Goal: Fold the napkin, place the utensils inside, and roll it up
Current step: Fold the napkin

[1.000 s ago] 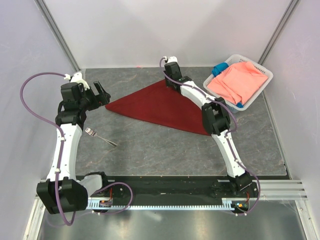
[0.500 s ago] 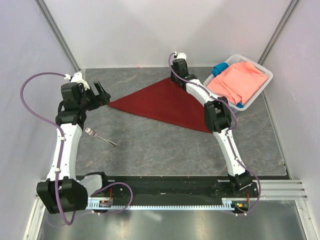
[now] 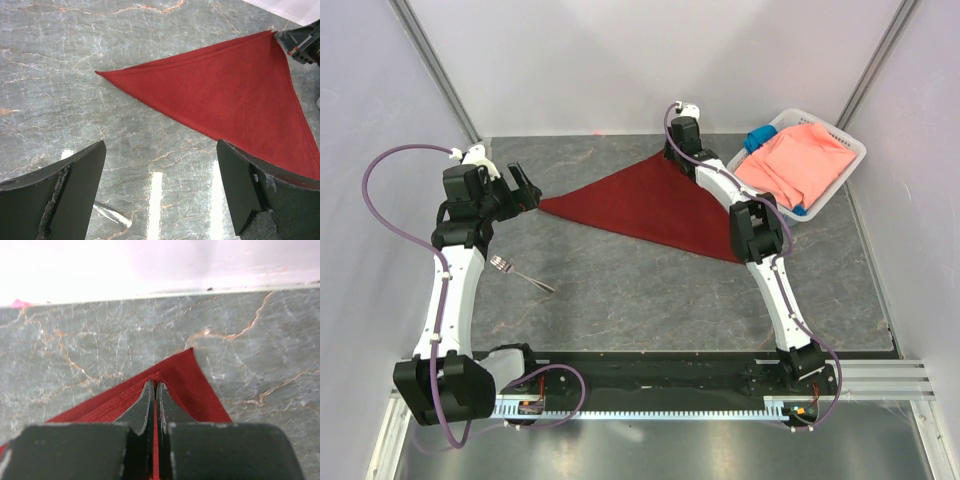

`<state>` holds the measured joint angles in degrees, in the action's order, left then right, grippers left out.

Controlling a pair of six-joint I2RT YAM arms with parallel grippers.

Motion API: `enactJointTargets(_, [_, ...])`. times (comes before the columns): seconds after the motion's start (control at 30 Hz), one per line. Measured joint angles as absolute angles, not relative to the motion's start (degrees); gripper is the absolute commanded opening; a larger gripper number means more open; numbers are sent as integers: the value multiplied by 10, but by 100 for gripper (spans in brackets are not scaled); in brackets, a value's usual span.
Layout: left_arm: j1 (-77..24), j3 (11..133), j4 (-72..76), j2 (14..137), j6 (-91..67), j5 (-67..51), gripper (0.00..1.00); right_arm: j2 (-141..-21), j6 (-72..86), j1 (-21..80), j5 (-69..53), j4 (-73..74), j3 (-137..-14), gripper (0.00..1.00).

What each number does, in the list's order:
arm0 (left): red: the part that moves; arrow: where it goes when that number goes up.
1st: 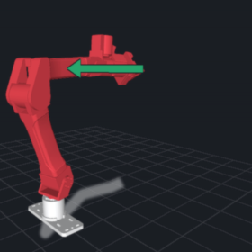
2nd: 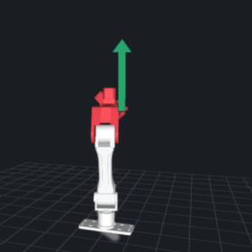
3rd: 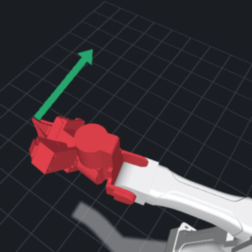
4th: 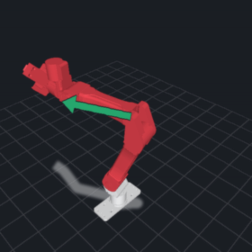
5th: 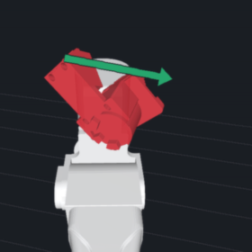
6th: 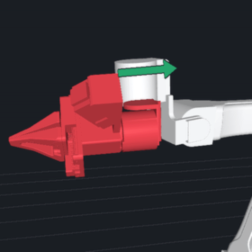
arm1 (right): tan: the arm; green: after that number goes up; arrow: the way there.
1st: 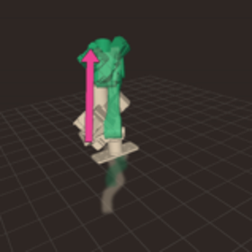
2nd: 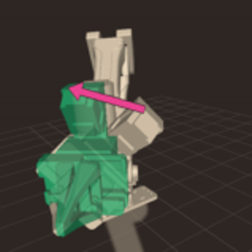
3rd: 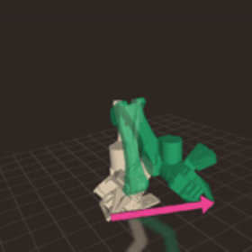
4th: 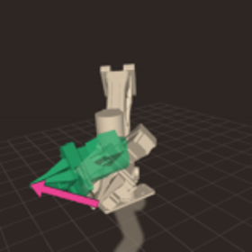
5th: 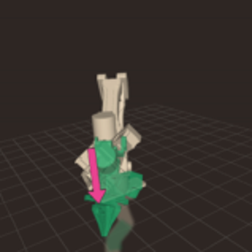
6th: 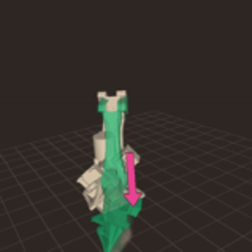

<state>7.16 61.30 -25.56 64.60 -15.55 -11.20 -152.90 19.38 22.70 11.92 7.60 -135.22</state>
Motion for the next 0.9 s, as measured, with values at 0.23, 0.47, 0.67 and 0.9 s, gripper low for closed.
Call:
enactJointTargets(0.23, [72, 613, -256, 649, -156, -113, 99, -1533, 202, 219, 118, 58, -1363, 0])
enactJointTargets(0.47, [72, 613, -256, 651, -156, -122, 99, -1556, 206, 216, 113, 44, -1371, 0])
enactJointTargets(0.67, [72, 613, -256, 655, -156, -124, 99, -1568, 211, 216, 109, 43, -1371, 13])
enactJointTargets(0.9, [72, 613, -256, 658, -156, -126, 99, -1568, 212, 215, 98, 33, -1371, 60])
